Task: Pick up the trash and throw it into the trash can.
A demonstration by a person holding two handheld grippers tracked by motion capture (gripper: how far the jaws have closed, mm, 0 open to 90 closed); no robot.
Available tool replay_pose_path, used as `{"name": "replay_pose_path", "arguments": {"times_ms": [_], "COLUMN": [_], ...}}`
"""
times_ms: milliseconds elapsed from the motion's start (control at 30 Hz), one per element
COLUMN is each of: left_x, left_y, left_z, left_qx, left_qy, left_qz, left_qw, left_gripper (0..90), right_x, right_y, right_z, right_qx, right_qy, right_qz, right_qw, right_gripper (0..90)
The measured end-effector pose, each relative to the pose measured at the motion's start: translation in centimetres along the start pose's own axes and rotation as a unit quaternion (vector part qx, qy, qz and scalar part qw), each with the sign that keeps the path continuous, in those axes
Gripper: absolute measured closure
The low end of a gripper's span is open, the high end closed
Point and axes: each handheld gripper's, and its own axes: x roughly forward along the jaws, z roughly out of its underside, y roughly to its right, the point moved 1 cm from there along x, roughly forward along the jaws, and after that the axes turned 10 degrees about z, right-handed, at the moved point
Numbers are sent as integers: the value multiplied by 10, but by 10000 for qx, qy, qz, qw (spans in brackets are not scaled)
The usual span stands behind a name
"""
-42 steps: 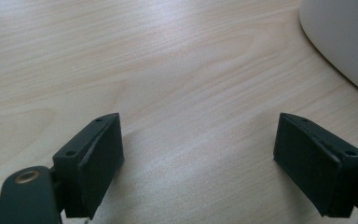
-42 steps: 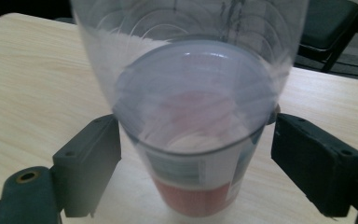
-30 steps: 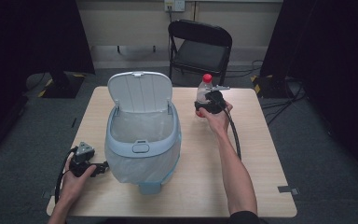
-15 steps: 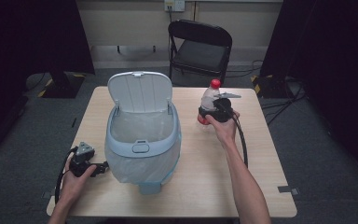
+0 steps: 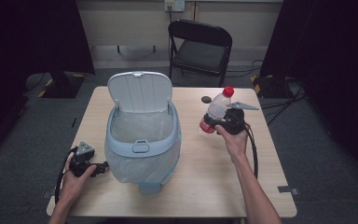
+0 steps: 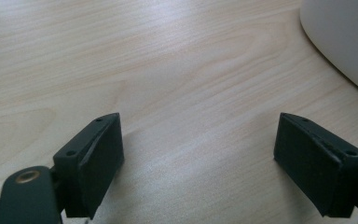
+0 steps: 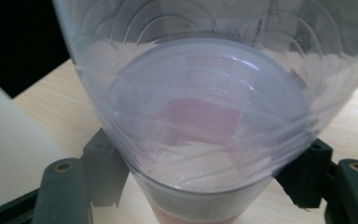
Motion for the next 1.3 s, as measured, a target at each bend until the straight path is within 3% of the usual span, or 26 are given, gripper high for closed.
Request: {"name": "replay_pose_path", "arguments": {"times_ms": [233,467,600,833,1033,1300], "left_x": [0,0,0,0,0,0], "left_y": [0,0,0,0,0,1], "left_z": [0,0,0,0,0,0], "left_qx": [-1,-2,-6,-8,-12,-27], "left_qy": [-1,0,4,0,-2,14], "left_qz": [-1,-7,-15,-21,-30,-36], "left_qw": [10000,10000,10000,10000,10000,10000], "left_gripper": [152,152,151,151,150,150], "right_x": [-30,-57,-71,-95,-115,-134], "right_y": [-8,-18,-22,-28,-32,-33], "right_z": [6,4,4,-8,-19,-34], "right_qx": [251,233,399,302,318,481], "right_qy": [259,426,418,553,753,1058], "right_qz": [-353,-550,-771,-808,-1049,-1429], "right_qw": [9987,9973,9954,9947,9911,9829], "right_gripper": [282,283,284,285,285,286]}}
